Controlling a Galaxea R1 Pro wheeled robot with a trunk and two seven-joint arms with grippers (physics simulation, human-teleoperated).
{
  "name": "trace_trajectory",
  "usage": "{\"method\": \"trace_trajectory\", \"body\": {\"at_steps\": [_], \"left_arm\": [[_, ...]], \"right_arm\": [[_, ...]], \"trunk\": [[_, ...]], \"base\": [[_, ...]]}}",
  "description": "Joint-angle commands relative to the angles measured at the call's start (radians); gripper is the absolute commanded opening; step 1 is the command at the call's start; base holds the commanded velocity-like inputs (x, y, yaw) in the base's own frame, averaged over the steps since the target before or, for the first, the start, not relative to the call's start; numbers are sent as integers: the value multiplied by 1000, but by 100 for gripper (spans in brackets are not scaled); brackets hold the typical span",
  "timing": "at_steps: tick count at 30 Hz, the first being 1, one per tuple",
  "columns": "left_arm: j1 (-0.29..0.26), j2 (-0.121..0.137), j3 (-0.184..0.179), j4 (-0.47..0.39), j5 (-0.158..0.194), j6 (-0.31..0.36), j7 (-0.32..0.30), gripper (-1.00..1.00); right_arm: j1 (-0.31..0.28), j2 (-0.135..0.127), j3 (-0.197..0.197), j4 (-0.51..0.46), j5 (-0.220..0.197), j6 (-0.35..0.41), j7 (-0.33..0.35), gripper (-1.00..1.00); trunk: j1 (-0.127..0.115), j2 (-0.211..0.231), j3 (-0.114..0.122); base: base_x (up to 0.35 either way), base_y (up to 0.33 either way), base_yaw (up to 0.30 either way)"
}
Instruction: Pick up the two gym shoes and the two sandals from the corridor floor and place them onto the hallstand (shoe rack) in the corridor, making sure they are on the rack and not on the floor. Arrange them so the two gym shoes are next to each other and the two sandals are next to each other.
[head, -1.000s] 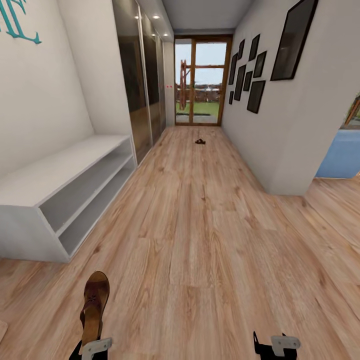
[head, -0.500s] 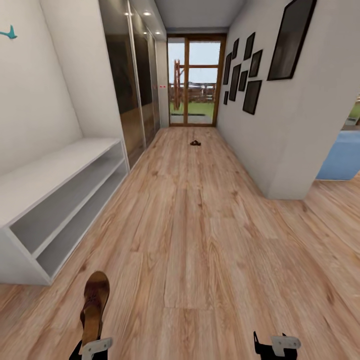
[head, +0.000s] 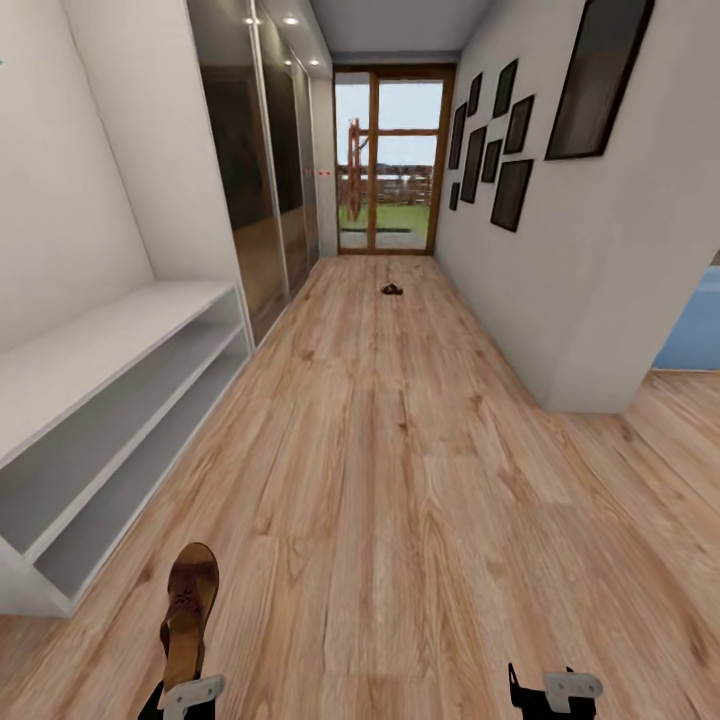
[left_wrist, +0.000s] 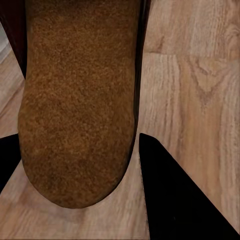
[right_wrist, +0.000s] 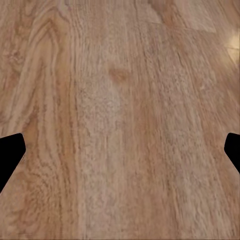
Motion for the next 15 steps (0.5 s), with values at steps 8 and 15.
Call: {"method": "trace_trajectory", "body": {"at_steps": [8, 15], "left_arm": [[-1, 0, 0, 0, -3, -2, 2, -100], [-1, 0, 2, 0, -3, -2, 2, -100]], "right_arm": [[-1, 0, 3, 1, 3, -2, -6, 100], [-1, 1, 3, 1, 3, -3, -6, 100]], "trunk": [[0, 0, -1], [0, 0, -1]], "base": [[339, 0, 0], [339, 0, 0]]}}
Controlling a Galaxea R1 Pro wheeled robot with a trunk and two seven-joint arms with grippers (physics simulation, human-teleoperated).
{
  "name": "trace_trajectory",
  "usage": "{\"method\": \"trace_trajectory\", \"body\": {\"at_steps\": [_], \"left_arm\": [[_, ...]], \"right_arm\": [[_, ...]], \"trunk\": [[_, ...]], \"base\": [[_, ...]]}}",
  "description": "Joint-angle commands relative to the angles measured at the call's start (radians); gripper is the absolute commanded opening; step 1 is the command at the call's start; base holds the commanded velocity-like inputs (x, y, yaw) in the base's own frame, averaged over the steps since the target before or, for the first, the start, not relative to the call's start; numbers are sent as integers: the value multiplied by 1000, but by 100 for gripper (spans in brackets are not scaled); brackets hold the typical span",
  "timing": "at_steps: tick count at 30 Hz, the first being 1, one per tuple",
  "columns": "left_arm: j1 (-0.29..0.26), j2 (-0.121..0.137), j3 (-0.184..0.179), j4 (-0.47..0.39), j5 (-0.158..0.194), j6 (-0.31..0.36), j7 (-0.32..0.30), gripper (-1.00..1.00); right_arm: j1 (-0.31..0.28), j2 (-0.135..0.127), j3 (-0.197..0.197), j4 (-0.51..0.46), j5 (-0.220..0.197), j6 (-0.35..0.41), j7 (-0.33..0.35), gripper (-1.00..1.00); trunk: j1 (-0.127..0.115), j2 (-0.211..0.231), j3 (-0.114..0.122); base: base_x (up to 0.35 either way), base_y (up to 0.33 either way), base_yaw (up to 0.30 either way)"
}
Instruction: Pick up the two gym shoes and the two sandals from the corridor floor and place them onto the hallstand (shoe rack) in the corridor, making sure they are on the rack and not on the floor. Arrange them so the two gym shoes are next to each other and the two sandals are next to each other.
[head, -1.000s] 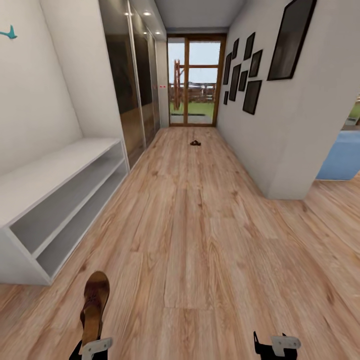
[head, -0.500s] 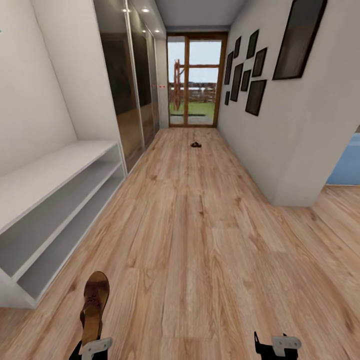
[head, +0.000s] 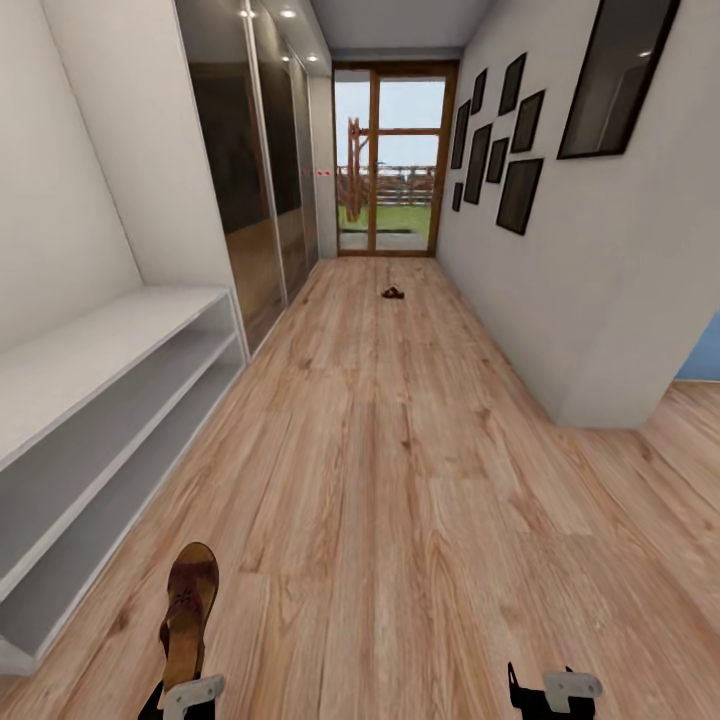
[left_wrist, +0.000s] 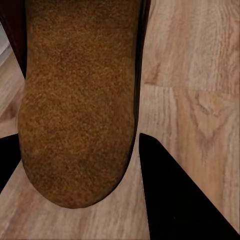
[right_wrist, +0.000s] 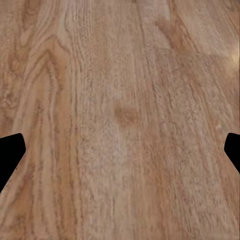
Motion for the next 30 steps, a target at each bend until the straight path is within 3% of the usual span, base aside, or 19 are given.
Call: {"method": "trace_trajectory", "body": {"at_steps": [1, 22, 30], "left_arm": [[0, 0, 0, 0, -3, -2, 2, -100], [0, 0, 1, 0, -1, -2, 1, -100], [0, 0, 1, 0, -1, -2, 1, -100]], "right_arm": [[-1, 0, 2, 1, 3, -2, -6, 100], [-1, 0, 3, 1, 3, -2, -6, 100], [-1, 0, 4, 1, 4, -2, -6, 100]], "trunk": [[0, 0, -1], [0, 0, -1], [0, 0, -1]], "base": [[340, 0, 0], [340, 0, -40], [340, 0, -142]]}}
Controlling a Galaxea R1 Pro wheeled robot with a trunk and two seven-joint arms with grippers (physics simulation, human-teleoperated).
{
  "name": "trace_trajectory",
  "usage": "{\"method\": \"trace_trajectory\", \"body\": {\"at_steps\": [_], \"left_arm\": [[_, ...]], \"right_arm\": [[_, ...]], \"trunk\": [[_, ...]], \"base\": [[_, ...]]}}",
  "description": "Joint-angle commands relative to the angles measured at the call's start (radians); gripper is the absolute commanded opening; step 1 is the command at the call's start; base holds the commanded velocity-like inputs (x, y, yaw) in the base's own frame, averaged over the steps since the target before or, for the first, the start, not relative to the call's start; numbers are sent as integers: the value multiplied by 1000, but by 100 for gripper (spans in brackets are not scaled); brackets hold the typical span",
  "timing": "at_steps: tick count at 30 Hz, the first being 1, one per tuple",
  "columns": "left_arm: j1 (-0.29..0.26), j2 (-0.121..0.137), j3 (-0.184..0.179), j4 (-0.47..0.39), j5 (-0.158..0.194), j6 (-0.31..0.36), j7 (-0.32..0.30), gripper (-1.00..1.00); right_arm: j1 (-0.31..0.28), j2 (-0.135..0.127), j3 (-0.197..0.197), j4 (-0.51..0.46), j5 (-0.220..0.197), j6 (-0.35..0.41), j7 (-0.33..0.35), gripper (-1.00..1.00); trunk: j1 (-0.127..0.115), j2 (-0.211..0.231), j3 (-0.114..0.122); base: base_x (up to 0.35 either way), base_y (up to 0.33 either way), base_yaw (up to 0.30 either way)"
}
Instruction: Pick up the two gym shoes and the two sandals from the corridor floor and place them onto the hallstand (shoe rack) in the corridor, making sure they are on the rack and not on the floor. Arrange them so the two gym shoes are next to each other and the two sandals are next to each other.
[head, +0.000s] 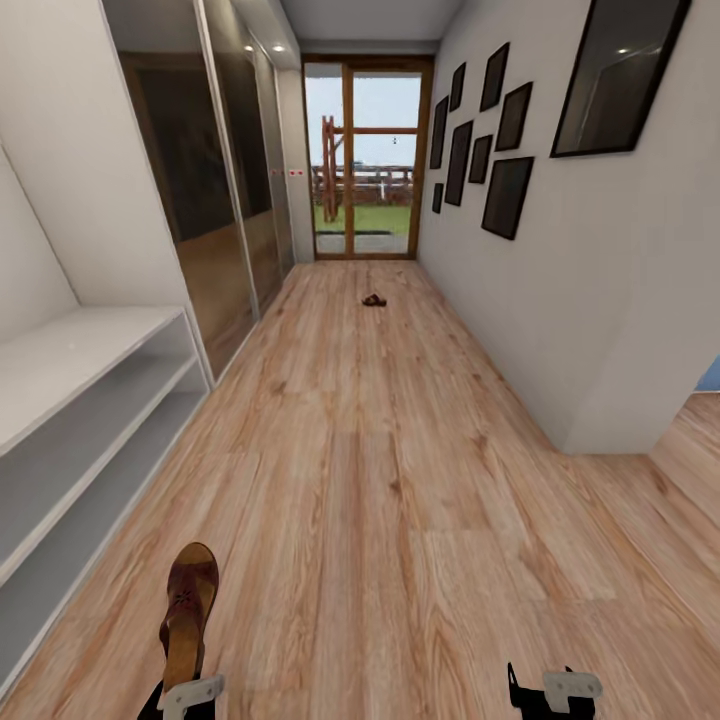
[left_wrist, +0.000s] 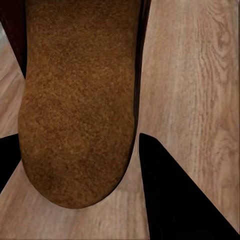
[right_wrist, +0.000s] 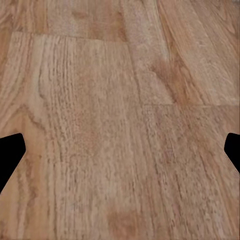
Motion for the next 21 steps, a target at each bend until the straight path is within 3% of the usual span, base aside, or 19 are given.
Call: {"method": "trace_trajectory", "body": {"at_steps": [1, 21], "left_arm": [[-1, 0, 0, 0, -3, -2, 2, -100], [-1, 0, -1, 0, -4, -2, 2, -100]], "right_arm": [[-1, 0, 2, 1, 4, -2, -6, 100], [-1, 0, 2, 1, 5, -2, -4, 100]], "trunk": [[0, 0, -1], [0, 0, -1]], "base": [[340, 0, -48], [340, 0, -5]]}}
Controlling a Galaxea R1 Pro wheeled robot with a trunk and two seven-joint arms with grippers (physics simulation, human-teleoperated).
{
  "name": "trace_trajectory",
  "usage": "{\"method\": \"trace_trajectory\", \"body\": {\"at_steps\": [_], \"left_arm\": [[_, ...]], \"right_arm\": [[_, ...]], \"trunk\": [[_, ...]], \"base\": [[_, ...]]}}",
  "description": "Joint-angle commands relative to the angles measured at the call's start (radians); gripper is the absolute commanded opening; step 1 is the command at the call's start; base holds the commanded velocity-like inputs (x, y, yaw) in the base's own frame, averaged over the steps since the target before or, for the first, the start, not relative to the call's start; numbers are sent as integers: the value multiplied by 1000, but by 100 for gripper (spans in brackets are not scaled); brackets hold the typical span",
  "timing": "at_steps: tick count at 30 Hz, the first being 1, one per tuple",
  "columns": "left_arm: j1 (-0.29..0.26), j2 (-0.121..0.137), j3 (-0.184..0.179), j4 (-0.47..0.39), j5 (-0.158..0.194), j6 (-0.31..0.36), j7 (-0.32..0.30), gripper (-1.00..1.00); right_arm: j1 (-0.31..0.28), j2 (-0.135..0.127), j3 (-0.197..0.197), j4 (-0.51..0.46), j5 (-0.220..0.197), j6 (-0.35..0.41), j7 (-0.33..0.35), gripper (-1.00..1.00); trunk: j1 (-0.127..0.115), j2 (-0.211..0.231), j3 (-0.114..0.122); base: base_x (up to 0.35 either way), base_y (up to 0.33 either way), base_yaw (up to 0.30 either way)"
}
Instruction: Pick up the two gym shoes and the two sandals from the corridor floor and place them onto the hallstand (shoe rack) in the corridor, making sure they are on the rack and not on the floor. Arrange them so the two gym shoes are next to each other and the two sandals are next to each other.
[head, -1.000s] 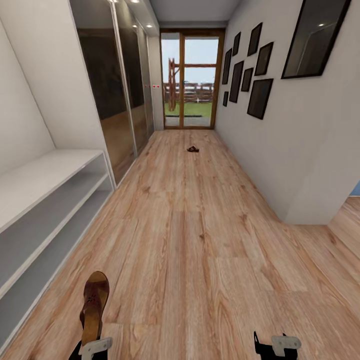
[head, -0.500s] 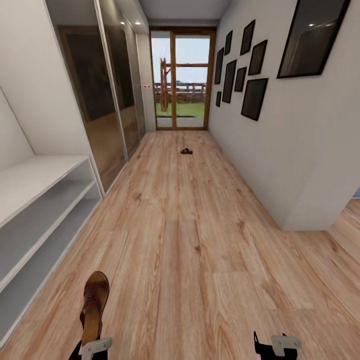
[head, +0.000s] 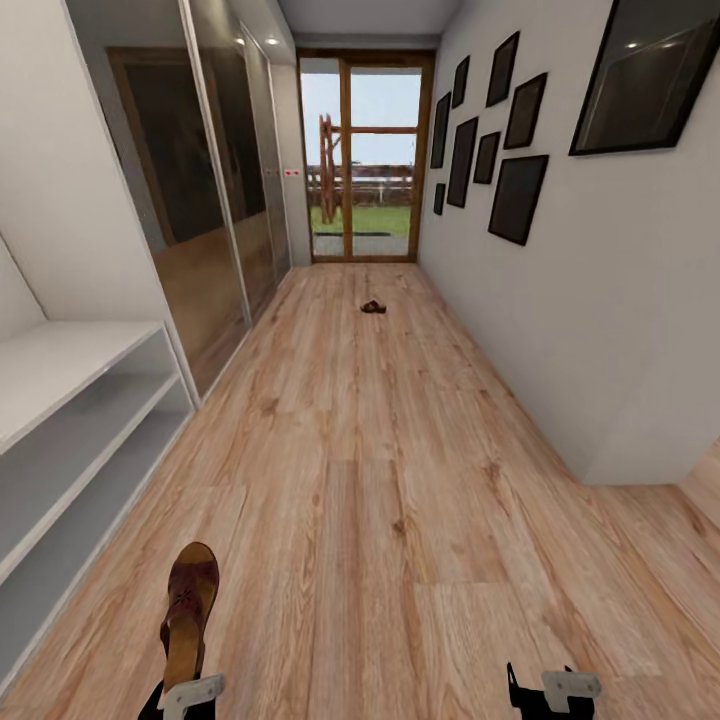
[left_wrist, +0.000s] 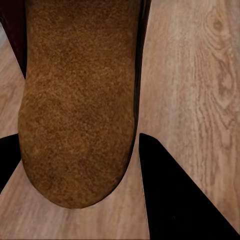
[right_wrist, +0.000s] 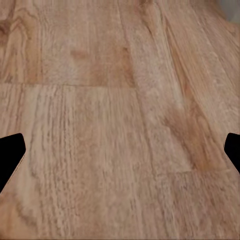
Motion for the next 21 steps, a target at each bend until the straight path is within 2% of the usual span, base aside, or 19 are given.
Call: {"method": "trace_trajectory", "body": {"at_steps": [1, 21], "left_arm": [[0, 0, 0, 0, -3, -2, 2, -100], [0, 0, 1, 1, -3, -2, 2, -100]], "right_arm": [[-1, 0, 2, 1, 4, -2, -6, 100], [-1, 0, 2, 1, 5, 0, -8, 100]], "trunk": [[0, 0, -1], [0, 0, -1]], "base": [[340, 0, 0], [340, 0, 0]]}}
